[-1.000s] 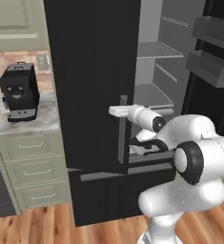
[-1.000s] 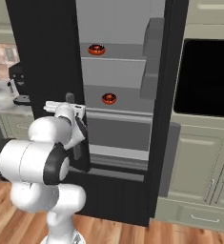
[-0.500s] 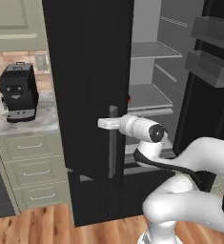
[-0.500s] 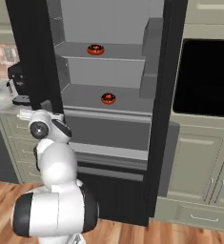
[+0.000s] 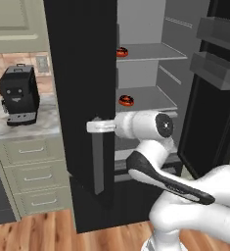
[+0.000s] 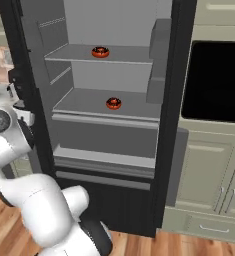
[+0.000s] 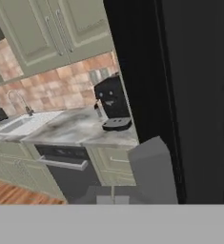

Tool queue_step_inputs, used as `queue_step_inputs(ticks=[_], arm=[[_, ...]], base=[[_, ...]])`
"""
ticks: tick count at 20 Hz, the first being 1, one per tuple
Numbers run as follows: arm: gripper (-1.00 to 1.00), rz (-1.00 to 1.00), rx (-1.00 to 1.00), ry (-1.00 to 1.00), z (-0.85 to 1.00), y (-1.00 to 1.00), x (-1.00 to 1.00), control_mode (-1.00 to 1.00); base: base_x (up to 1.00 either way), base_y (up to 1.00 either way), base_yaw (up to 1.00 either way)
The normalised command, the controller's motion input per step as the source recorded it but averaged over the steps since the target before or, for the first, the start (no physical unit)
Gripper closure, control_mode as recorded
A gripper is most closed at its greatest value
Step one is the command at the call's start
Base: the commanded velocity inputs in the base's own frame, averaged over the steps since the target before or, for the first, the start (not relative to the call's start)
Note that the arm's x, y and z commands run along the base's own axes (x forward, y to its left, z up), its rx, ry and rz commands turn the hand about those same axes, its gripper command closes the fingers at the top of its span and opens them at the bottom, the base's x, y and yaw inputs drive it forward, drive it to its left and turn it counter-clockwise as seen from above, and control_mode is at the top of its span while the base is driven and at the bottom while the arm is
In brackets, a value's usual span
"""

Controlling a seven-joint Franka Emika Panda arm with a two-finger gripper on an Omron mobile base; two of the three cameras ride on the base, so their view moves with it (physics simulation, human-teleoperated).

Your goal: Take the donuts from the fridge and place them on the empty tray on the dining counter.

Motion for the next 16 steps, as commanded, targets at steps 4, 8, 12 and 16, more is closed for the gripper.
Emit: queue_step_inputs(ticks=[4,8,12,16], arm=[[1.00,0.00,0.01,-0.04,1.00,-0.89,-1.00,-1.00],[1.00,0.01,0.14,-0.13,0.88,-1.00,-1.00,-1.00],[1.00,0.26,0.55,0.18,0.23,-0.73,0.29,-1.00],[1.00,0.35,0.57,0.41,0.00,-0.29,0.78,-1.00]], base=[[0.00,0.00,0.00],[0.00,0.00,0.00],[0.00,0.00,0.00],[0.00,0.00,0.00]])
